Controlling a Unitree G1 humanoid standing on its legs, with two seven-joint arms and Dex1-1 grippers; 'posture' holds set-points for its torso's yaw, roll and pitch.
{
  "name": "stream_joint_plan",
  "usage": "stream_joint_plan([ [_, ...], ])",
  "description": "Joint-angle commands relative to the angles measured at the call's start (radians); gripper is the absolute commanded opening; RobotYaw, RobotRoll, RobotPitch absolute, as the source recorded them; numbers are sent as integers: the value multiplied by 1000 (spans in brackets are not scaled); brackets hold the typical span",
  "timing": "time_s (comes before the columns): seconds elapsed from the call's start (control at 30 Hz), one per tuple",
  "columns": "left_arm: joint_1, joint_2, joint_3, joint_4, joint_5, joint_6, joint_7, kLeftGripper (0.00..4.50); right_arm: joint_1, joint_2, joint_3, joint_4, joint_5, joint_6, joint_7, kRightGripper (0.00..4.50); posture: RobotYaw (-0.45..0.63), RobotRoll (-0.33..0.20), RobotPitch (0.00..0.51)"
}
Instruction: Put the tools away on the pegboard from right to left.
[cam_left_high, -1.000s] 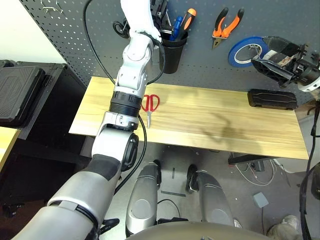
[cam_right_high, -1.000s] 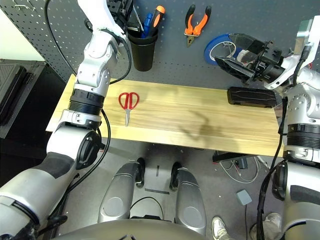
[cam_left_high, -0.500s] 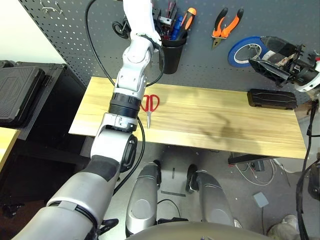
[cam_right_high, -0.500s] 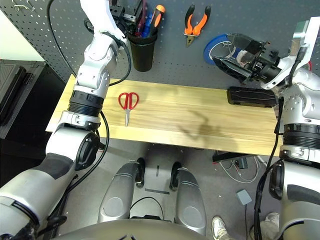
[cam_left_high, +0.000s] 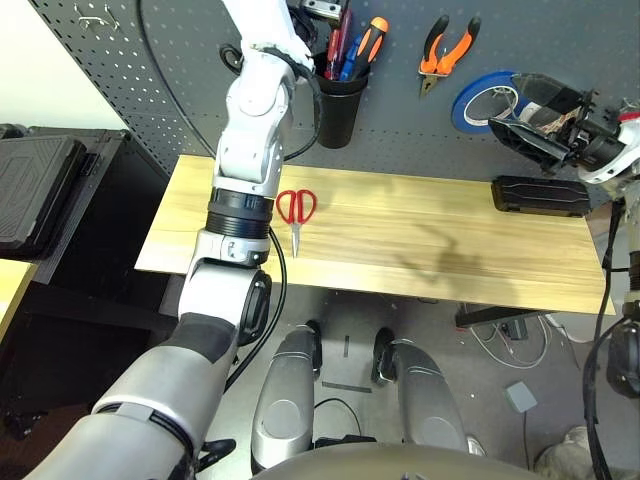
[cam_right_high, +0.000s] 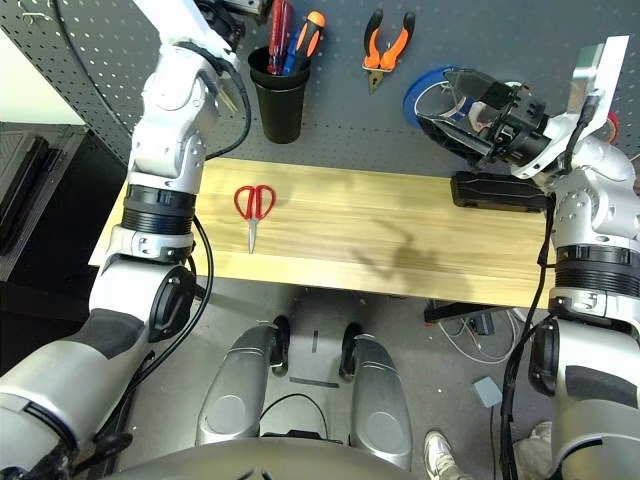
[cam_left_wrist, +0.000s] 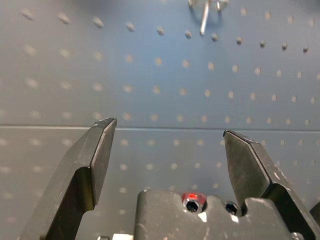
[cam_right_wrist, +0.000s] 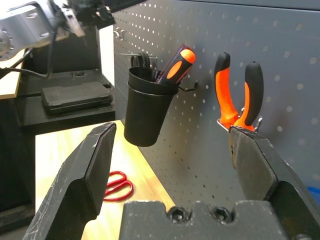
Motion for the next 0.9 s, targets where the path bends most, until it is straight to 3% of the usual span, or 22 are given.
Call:
stream_joint_plan([
  [0.03,93,18,-18,-164,2,97,-14,4463,18,5,5,-19,4,15,6,4500,142,0,198],
  [0.23,331,35,-81,-390,24,229,-32,4463,80,20,57,-79,-26,63,-11,4500,165,0,211],
  [0.4,511,35,-128,-440,48,267,-23,4463,154,51,140,-135,-102,63,-68,4500,177,0,222],
  [0.7,681,49,-194,-301,119,278,-25,4463,250,142,278,-90,-317,-31,-245,4500,182,0,242],
  [0.9,683,18,-180,-120,138,245,14,4463,288,191,367,-61,-436,-38,-342,4500,174,0,257],
])
